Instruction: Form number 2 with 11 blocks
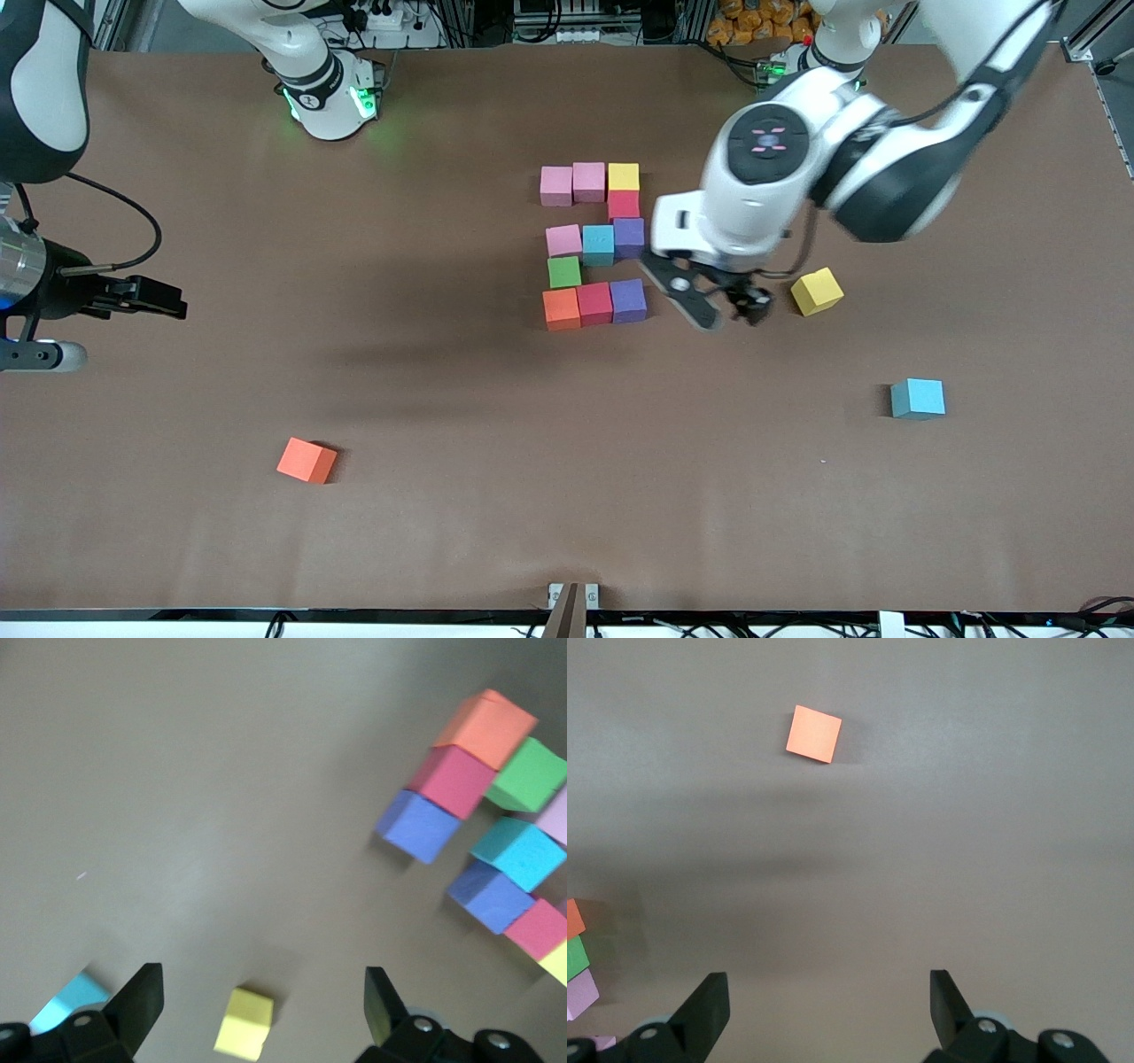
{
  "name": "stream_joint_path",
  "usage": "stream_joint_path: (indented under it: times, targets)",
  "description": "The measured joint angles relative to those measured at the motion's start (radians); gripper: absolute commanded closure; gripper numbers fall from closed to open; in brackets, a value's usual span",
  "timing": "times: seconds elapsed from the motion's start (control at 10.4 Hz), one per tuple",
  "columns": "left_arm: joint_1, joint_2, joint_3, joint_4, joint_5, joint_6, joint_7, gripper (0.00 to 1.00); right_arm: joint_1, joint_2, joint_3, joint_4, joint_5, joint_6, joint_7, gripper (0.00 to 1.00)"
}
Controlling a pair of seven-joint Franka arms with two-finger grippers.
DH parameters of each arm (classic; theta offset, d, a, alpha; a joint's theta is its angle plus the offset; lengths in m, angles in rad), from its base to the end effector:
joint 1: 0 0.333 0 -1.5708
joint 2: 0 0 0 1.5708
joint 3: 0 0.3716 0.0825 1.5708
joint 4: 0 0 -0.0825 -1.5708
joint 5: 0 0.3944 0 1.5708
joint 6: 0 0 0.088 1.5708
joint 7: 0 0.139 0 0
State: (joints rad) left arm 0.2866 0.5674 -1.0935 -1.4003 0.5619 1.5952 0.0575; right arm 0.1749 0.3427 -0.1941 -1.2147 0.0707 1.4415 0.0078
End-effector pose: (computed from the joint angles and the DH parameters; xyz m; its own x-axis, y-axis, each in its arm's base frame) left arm 0.6130 -0.3093 0.5135 0.6595 -0.7475 -0.0794 -0.7517 -0.6571 -0.0567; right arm 0.6658 0.0223 0.5979 0.9939 -0.0139 -0.1098 -0.0146 -0.9999 -0.0050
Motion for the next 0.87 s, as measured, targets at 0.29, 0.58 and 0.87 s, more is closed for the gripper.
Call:
stream_joint_path:
  times: [0.29, 0.58, 0.87]
  targets:
    - [0.140, -0.051, -0.004, 0.026, -0.005, -0.008, 0.002, 0.00, 0.005, 0.000, 0.003, 0.001, 0.000, 0.000, 0.000, 0.00]
    - [0.206, -0.146, -0.006, 0.054, -0.025, -0.008, -0.001, 0.00, 0.009, 0.000, 0.004, 0.002, 0.000, 0.000, 0.000, 0.00]
    - [0.423, -0.309, -0.015, 0.044, -0.291, -0.009, -0.015, 0.00, 0.011, -0.001, 0.005, 0.002, 0.000, 0.000, 0.000, 0.00]
